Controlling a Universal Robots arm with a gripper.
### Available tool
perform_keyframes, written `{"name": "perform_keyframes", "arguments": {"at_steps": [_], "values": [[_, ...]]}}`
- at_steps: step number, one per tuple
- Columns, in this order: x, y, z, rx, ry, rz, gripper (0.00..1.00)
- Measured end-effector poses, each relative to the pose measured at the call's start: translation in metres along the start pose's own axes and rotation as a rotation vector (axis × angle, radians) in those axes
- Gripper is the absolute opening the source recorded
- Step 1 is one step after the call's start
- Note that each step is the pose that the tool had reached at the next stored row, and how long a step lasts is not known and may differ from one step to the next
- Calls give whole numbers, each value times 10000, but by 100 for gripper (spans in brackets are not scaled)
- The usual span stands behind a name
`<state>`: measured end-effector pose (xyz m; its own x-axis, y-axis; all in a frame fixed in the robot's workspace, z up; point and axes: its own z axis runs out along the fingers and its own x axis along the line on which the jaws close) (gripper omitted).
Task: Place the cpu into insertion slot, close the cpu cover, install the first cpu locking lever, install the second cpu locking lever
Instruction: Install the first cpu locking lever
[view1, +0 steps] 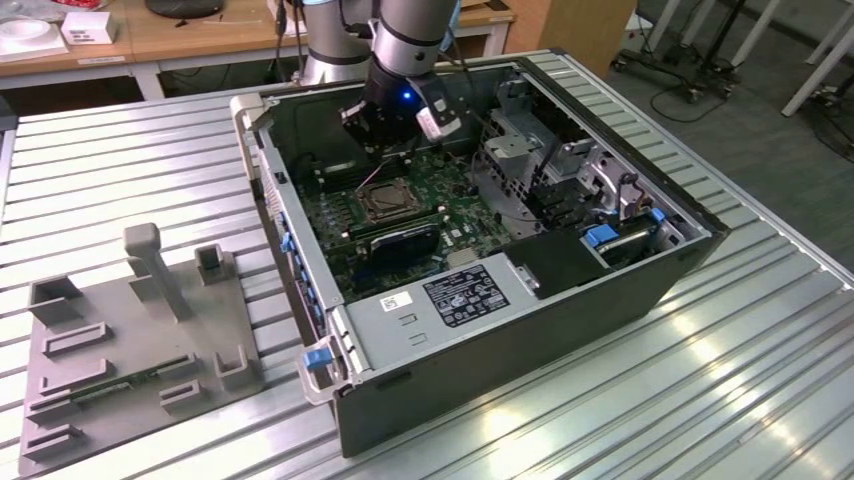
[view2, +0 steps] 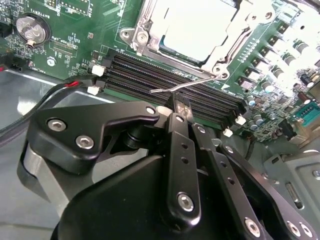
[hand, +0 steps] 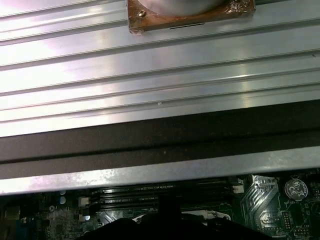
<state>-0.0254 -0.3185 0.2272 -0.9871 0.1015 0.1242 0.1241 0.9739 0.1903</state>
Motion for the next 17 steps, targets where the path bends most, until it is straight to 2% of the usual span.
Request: {"name": "perform_keyframes", "arguments": {"at_steps": [6, 10, 17], "values": [[-2, -13, 2, -2, -1, 1, 11], [-7, -21, 39, 0, 0, 0, 11], [-20, -28, 69, -1, -1, 3, 11]]}}
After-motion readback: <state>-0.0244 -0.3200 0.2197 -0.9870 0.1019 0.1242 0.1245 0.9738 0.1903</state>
